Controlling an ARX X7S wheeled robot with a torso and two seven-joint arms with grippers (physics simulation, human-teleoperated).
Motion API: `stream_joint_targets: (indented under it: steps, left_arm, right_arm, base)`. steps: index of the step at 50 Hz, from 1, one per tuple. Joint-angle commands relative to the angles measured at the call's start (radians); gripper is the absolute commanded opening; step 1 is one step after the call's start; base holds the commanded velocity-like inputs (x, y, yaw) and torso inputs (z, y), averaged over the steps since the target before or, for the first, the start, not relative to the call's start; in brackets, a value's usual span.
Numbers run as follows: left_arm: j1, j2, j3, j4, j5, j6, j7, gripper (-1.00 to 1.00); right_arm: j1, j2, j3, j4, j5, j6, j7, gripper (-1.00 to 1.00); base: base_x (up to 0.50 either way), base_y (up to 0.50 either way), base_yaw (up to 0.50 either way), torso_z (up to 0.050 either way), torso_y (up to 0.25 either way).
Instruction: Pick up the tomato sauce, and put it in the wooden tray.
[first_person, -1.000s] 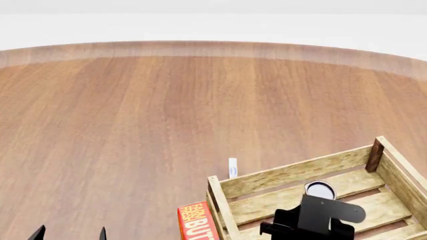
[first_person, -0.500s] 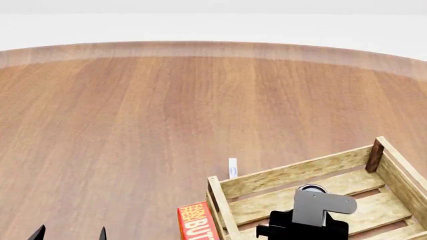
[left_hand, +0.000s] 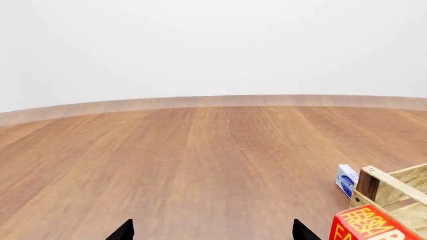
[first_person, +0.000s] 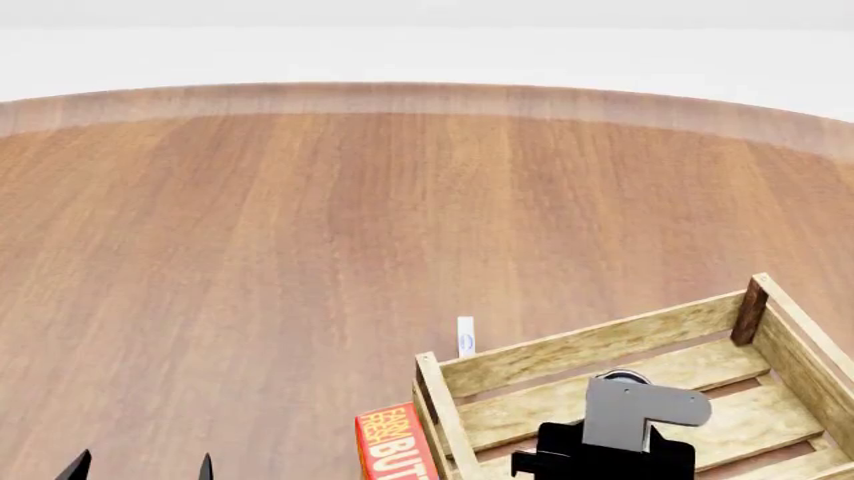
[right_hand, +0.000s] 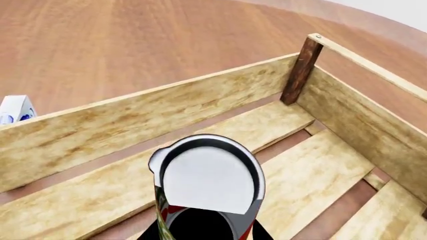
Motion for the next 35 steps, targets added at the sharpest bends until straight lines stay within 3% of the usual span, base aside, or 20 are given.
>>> stream_joint_targets:
  steps: [1, 35]
  left_arm:
    - [0.000, -0.002, 0.003, -0.002, -0.001, 0.004, -0.002, 1.00]
    - [-0.004, -0.008, 0.012, -0.001, -0.006, 0.004, -0.010, 1.00]
  right_arm:
    - [-0.015, 0.005, 0.037, 0.024, -0.019, 0.014, 0.014, 1.00]
    - [-0.014, 0.004, 0.030, 0.024, -0.020, 0.018, 0.005, 1.00]
  base:
    - [0.00, 0.00, 0.00, 0.000, 0.000]
    - [0.00, 0.00, 0.00, 0.000, 0.000]
